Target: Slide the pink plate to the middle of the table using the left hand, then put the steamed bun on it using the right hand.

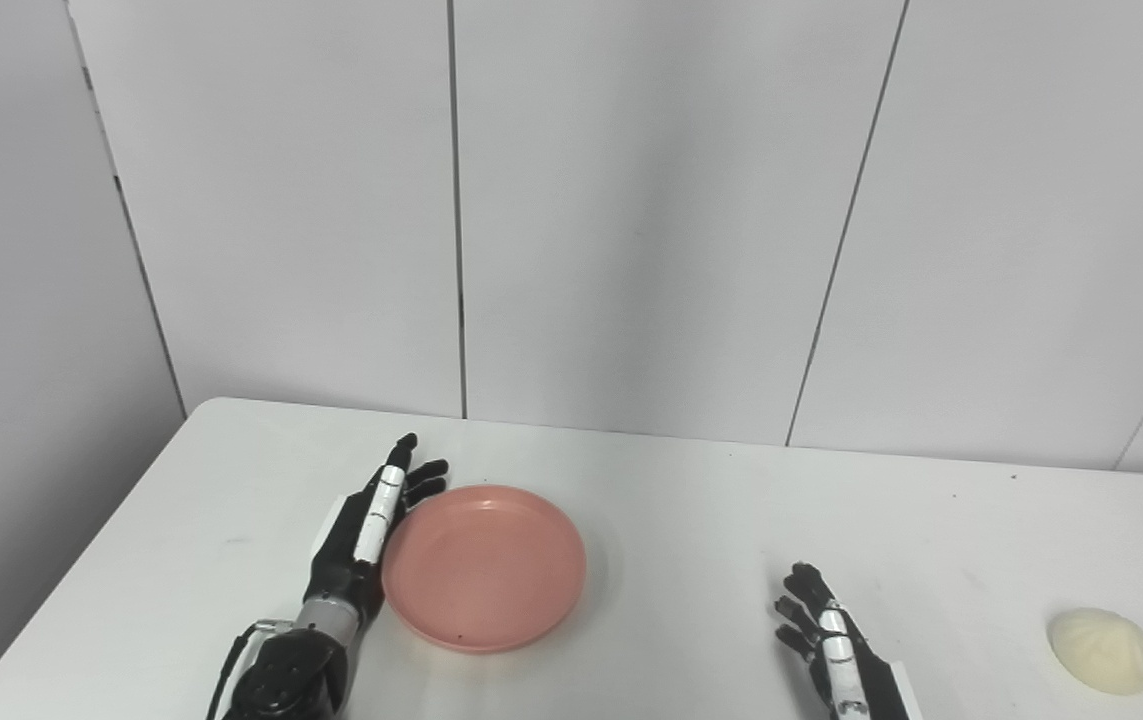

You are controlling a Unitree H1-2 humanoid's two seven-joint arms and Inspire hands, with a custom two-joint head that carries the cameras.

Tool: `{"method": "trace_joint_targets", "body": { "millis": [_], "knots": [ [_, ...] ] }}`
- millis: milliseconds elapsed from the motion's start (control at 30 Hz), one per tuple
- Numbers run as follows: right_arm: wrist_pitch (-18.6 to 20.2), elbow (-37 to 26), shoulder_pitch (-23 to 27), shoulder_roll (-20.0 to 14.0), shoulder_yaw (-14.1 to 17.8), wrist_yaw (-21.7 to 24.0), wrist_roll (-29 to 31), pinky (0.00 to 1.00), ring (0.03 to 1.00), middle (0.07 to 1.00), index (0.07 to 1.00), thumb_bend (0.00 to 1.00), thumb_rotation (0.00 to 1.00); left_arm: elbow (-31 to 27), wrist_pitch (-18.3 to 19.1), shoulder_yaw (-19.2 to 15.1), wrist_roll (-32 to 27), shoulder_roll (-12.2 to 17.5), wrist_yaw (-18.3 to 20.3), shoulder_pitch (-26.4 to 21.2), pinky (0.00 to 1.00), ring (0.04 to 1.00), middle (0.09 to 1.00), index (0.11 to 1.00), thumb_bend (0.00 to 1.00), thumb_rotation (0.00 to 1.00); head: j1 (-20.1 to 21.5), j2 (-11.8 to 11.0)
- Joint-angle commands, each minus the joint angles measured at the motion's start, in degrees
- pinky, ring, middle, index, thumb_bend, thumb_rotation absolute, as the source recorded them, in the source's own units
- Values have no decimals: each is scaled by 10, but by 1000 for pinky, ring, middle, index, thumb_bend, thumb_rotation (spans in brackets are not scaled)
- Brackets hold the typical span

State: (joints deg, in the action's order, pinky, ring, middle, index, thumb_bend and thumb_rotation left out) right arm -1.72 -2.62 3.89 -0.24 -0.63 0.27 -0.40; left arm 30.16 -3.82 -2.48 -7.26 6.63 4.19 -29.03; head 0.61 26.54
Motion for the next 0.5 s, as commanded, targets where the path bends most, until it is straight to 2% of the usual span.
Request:
{"method": "trace_joint_targets", "body": {
  "millis": [0, 367, 467],
  "knots": [
    [11, 2, -15, 13, -7, -5, -4, 853, 870, 899, 876, 582, 1000, -17, 5, 8, 0, -9, 14, -10, 801, 845, 823, 930, 708, 962, 8, 3],
    [32, -16, -21, 31, -18, -21, -32, 829, 847, 879, 882, 497, 1000, -14, 17, 21, 4, -39, 14, -16, 750, 807, 815, 914, 698, 966, 67, 20],
    [32, -16, -20, 34, -23, -27, -42, 814, 832, 872, 887, 485, 1000, -17, 24, 22, -1, -49, 16, -17, 786, 849, 836, 929, 729, 955, 78, 23]
  ]
}}
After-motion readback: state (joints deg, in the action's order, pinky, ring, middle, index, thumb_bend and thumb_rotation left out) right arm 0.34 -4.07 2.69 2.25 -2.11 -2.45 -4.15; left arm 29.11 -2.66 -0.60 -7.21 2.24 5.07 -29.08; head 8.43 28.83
